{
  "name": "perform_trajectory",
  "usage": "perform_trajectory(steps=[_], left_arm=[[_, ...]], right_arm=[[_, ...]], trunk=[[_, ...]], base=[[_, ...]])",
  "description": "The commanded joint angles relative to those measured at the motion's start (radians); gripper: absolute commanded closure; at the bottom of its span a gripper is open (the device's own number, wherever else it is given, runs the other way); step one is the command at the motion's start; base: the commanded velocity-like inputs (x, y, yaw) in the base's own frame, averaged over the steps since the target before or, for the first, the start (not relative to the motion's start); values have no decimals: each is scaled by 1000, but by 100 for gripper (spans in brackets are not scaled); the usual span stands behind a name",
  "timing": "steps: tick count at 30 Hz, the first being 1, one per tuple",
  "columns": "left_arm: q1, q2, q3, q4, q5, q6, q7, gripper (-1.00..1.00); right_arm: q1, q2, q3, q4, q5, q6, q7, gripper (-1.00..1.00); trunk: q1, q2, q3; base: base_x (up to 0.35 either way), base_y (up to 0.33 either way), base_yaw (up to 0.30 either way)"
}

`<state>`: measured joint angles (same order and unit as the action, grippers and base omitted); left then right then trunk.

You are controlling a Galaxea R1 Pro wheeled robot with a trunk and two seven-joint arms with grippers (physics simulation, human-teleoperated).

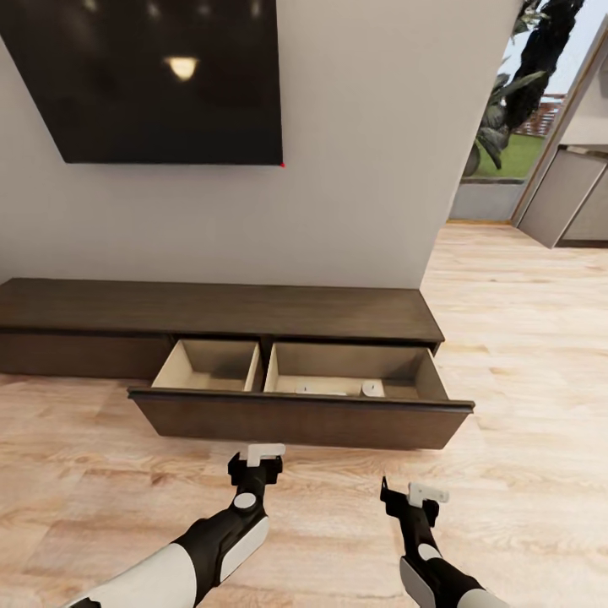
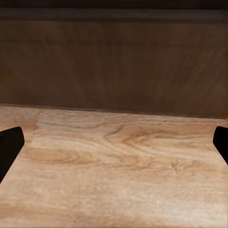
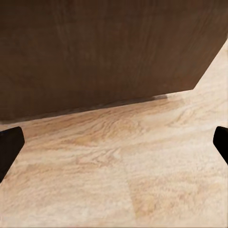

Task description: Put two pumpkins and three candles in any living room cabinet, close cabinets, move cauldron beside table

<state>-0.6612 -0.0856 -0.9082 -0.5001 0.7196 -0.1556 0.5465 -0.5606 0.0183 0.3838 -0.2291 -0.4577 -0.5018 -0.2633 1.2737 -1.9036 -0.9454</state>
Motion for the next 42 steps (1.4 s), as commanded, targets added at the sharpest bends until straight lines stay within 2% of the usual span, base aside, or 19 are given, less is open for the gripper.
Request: perform_trajectory(steps=[1, 4, 10, 18, 23, 33, 36, 40, 42], left_arm=[[-1, 0, -9, 0, 11, -7, 6, -100], [-1, 0, -10, 0, 11, -7, 5, -100], [-1, 2, -12, 0, 10, -25, 3, -100], [0, 4, -59, 0, 9, -52, -2, -100], [0, 4, -61, -2, 9, -56, -3, -100], [0, 6, -61, -7, 9, -56, -5, -100], [0, 6, -62, -9, 9, -56, -6, -100], [0, 6, -63, -9, 9, -56, -6, -100], [1, 6, -63, -9, 9, -56, -6, -100]], right_arm=[[-1, 0, 8, 7, -7, -28, 5, -100], [-1, 0, 8, 15, -12, -68, 20, -100], [-1, 0, 5, 15, -14, -82, 25, -100], [-1, 0, 3, 4, -16, -81, 24, -100], [-1, 0, 1, 7, -18, -82, 22, -100], [-1, 0, 3, 1, -16, -85, 24, -100], [-1, 0, 6, 2, -6, -85, 26, -100], [-1, 1, 10, 1, -1, -84, 28, -100], [-1, 1, 10, 0, 0, -84, 31, -100]], trunk=[[4, -8, -4], [15, -29, -13], [38, -71, -32], [69, -127, -57], [69, -127, -57], [107, -197, -89], [107, -197, -89], [123, -225, -101], [123, -225, -101]], base=[[0, 0, 0], [0, 0, 0], [0, 0, 0], [0, 0, 0], [0, 0, 0], [0, 0, 0], [0, 0, 0], [0, 0, 0], [0, 0, 0]])
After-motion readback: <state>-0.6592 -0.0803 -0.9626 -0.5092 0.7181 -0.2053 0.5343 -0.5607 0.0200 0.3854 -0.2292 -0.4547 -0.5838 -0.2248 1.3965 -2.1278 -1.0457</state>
